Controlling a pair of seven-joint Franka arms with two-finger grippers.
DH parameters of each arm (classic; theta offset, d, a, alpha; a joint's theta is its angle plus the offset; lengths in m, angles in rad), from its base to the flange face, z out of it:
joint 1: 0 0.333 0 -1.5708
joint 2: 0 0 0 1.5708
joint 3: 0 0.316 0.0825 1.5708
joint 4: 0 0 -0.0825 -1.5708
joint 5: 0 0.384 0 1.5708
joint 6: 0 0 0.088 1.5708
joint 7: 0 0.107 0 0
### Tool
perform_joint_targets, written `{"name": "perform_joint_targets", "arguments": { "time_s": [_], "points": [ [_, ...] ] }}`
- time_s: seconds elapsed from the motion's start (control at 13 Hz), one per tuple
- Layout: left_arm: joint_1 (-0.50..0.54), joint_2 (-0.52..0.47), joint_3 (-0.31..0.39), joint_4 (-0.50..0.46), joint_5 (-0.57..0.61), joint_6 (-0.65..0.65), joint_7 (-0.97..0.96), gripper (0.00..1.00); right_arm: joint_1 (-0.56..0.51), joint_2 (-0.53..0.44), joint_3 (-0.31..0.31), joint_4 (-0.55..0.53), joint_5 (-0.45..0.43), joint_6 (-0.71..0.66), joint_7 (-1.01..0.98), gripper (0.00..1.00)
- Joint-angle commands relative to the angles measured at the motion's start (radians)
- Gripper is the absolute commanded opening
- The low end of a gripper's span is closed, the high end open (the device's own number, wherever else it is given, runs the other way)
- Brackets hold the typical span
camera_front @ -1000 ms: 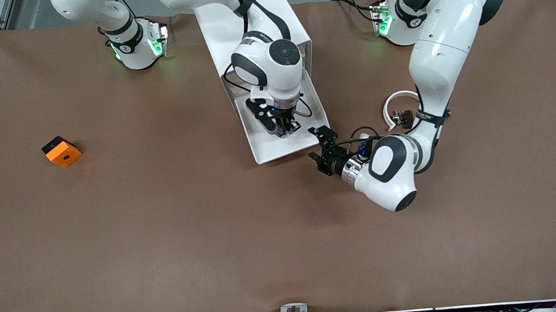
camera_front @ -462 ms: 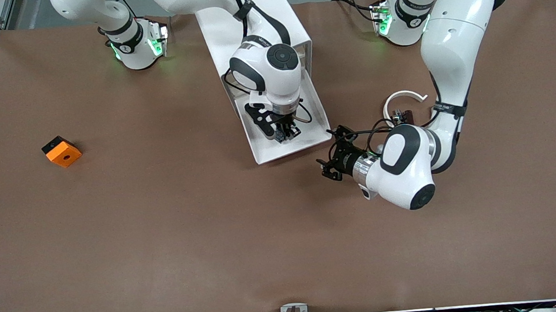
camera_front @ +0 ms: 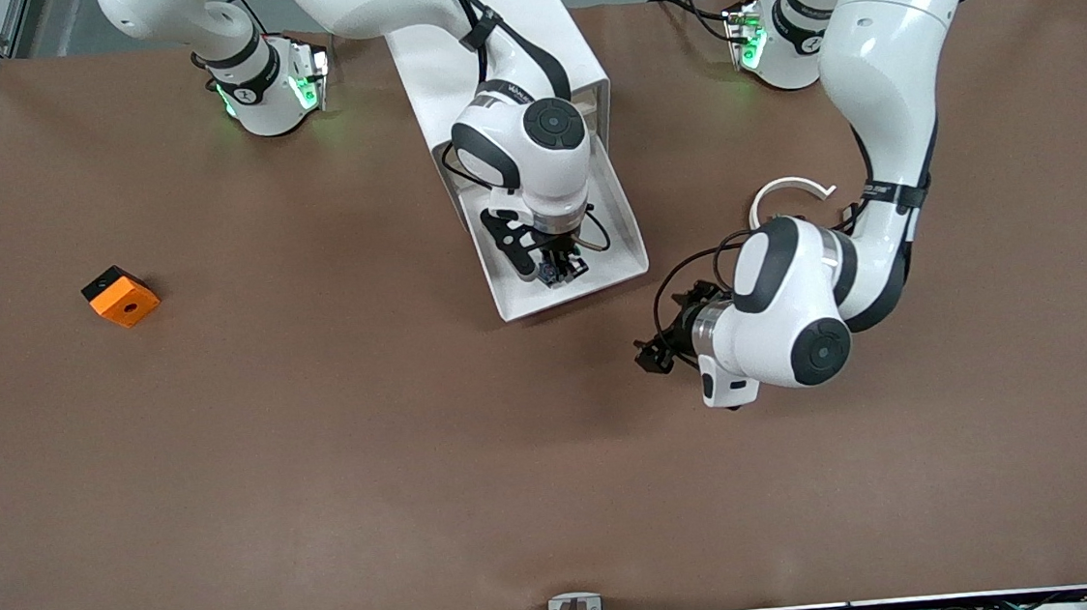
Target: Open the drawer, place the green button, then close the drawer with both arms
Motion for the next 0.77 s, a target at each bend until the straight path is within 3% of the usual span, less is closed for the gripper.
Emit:
{"name": "perform_joint_targets", "arguments": {
  "time_s": [0.0, 0.31, 0.69],
  "points": [
    [-0.028, -0.033, -0.003, -0.08, 0.061, 0.141, 0.06, 1.0, -0.008, 0.019, 0.01, 0.035, 0.014, -0.011, 0.012, 1.0],
    [-0.074, -0.035, -0.005, -0.127, 0.167, 0.22, 0.056, 1.0, -0.016, 0.014, 0.01, 0.056, 0.018, -0.029, 0.003, 1.0],
    [-0.113, -0.038, -0.005, -0.137, 0.265, 0.263, 0.001, 1.0, -0.088, -0.001, 0.016, 0.228, 0.022, -0.343, -0.25, 1.0]
  ]
}}
